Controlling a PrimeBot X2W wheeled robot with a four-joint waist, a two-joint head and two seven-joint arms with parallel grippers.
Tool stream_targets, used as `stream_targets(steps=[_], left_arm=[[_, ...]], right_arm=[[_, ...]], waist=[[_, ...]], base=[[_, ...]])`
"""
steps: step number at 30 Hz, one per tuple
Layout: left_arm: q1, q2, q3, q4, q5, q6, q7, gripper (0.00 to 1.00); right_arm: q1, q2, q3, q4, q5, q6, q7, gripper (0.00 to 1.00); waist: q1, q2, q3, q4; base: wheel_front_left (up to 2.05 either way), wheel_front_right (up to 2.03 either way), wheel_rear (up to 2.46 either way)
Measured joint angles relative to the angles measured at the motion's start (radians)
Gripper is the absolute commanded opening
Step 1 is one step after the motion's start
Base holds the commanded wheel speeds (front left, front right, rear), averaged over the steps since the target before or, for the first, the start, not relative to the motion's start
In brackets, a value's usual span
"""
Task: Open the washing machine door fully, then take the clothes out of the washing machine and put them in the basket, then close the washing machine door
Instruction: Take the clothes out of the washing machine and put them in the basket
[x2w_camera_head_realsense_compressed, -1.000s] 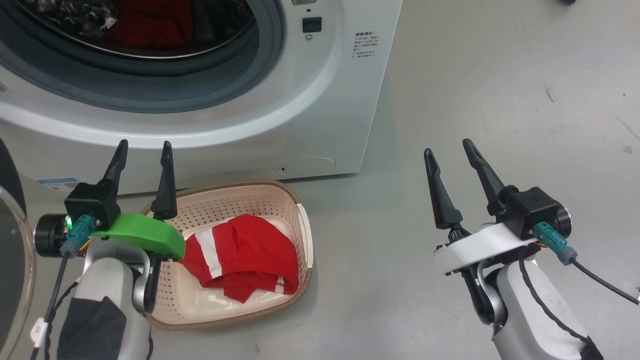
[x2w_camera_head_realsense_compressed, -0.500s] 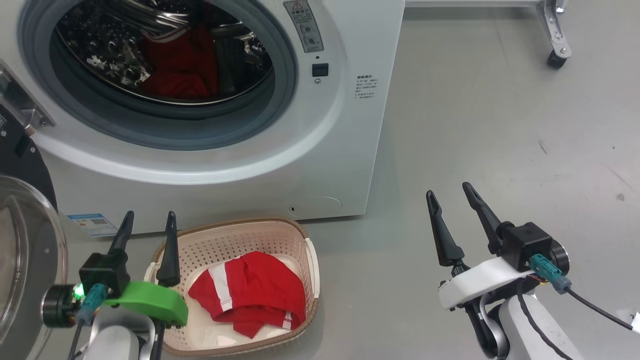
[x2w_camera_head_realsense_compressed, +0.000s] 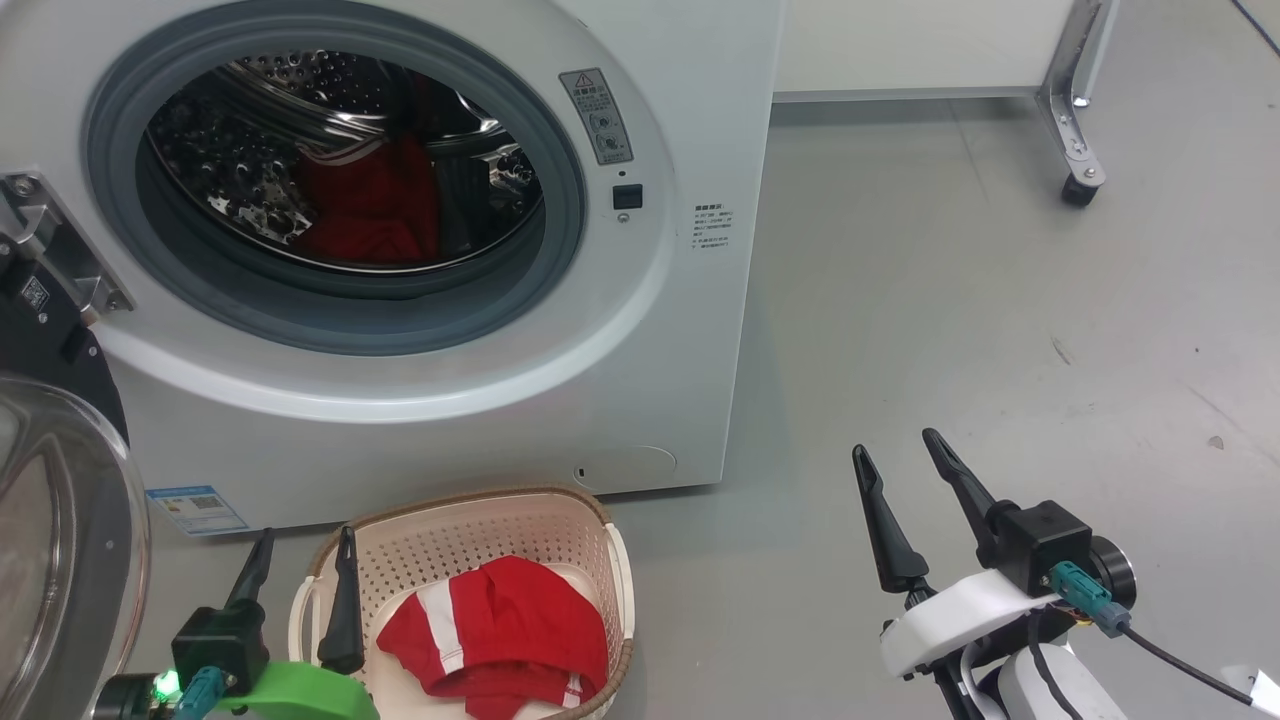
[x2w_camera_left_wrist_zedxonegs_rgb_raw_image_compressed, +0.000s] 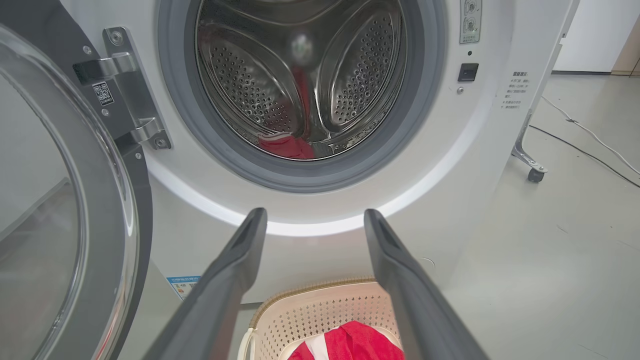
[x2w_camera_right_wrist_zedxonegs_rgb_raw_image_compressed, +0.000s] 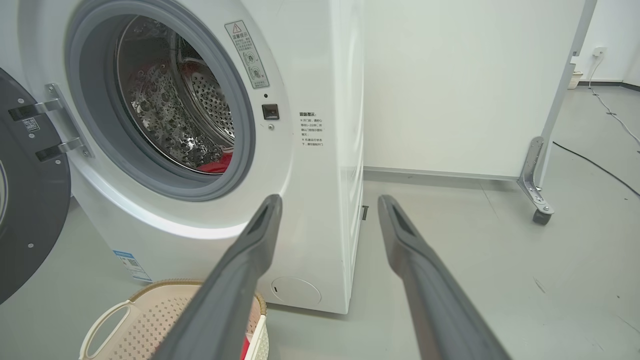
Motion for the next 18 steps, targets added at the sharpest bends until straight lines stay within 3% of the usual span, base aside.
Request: stream_targets(steps=[18], left_arm=[[0.062, 0.0, -0.01, -0.083, -0.001, 0.023, 0.005, 1.0]], right_arm=[[0.026, 0.001, -0.005, -0.017, -0.001, 0.007, 0.0, 1.0]], waist=[[0.0, 0.0, -0.015, -0.012]], base=[[0.0, 0.0, 0.0]])
